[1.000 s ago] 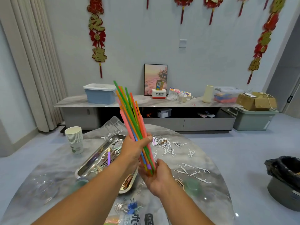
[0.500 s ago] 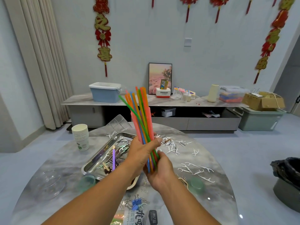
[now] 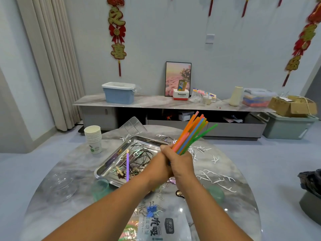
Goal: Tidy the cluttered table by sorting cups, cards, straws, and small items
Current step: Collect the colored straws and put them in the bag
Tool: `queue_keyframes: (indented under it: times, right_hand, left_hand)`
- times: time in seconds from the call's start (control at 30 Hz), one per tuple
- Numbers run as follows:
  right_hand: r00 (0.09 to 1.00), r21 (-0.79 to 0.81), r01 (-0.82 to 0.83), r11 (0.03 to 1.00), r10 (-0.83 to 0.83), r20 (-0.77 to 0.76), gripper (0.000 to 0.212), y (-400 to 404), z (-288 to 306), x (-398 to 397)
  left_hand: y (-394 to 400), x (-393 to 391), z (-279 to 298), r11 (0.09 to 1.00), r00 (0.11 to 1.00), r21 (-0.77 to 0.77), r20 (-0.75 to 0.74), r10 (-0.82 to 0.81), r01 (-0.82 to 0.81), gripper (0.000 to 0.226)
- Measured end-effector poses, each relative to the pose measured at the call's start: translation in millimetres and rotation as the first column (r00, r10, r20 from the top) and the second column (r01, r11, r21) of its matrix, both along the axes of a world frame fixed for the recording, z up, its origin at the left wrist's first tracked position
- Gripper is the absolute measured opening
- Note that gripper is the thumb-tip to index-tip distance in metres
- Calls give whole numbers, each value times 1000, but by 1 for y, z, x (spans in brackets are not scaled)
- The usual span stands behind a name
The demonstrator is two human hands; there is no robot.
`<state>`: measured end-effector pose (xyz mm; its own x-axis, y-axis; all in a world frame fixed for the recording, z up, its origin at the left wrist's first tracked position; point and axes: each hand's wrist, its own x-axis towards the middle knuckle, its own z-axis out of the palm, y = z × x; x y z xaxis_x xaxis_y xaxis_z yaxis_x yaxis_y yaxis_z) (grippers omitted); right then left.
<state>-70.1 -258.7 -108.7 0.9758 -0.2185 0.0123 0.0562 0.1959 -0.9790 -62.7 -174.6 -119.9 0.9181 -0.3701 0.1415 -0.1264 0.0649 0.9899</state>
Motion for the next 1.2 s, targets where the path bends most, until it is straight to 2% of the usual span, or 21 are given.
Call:
queue_keyframes:
  times: [0.07,0.1,0.13,0.17,0.2,0.27,0.33,0.4,0.47,0.57,0.63,0.67,0.7,0.73,0.8,0.87,0.93,1.03,1.1,1.2]
  right_hand:
    - [998,20,42,999,-42,-37,23,-2,1,3]
    - [997,36,64,997,-62,-36,24,-4,3,4]
    - [997,69,79,994,-77,-28,20,-8,8,5]
    - [996,128,87,988,-85,-15,13,-12,12,7]
    - [995,208,96,973,-97,-5,10,-16,18,7]
    - [996,365,80,927,-87,2,27,-22,25,11]
    - [999,438,45,898,-45,-11,32,-18,25,11]
    - [998,367,7,930,14,-55,25,-8,16,8]
    - [995,272,-21,962,46,-87,17,1,6,5]
    - [996,262,-17,965,39,-80,12,3,-2,10]
    - [996,271,3,962,20,-82,11,0,-6,17]
    - [996,265,13,964,11,-92,10,-1,-10,20]
    - [995,253,18,967,9,-104,9,-2,-15,22]
    - [993,237,17,971,10,-115,9,-2,-17,22]
    - [991,213,0,977,29,-134,11,-1,-23,27]
    - [987,204,-8,979,40,-153,11,1,-28,34]
    - [984,195,-8,981,42,-174,9,4,-35,42]
    - [982,157,-21,987,50,-183,9,8,-44,47]
    - [982,129,-28,991,52,-182,9,8,-48,48]
    - [981,131,-27,991,52,-189,8,5,-49,49]
  left_hand:
    - [8,-5,6,962,996,274,92,-22,-4,38]
    - [16,-6,8,926,996,379,73,-41,11,41]
    - [24,-7,8,909,998,414,13,-57,46,41]
    - [32,-10,6,925,996,371,-75,-53,77,38]
    - [39,-13,2,962,985,265,-171,-17,63,42]
    - [49,-9,-14,991,911,-33,-398,104,-127,83]
    - [45,-5,-28,906,815,-296,-574,84,-302,100]
    - [31,-4,-32,824,756,-459,-652,-60,-331,102]
    - [18,-9,-23,804,749,-510,-651,-126,-307,100]
    - [10,-6,-17,791,740,-470,-671,-33,-391,91]
    - [14,4,-22,780,702,-337,-690,176,-526,66]
    - [20,9,-26,792,683,-187,-642,349,-581,48]
    - [30,16,-32,788,667,21,-519,534,-615,31]
    - [42,21,-39,746,670,236,-330,665,-623,21]
    - [69,32,-54,566,704,584,16,710,-583,26]
    - [92,41,-64,363,753,791,179,633,-493,29]
    - [103,48,-72,217,804,890,229,549,-402,28]
    - [105,52,-80,122,846,934,241,477,-335,24]
    - [100,54,-85,99,854,942,244,460,-322,25]
    - [88,56,-92,144,838,926,239,491,-349,20]
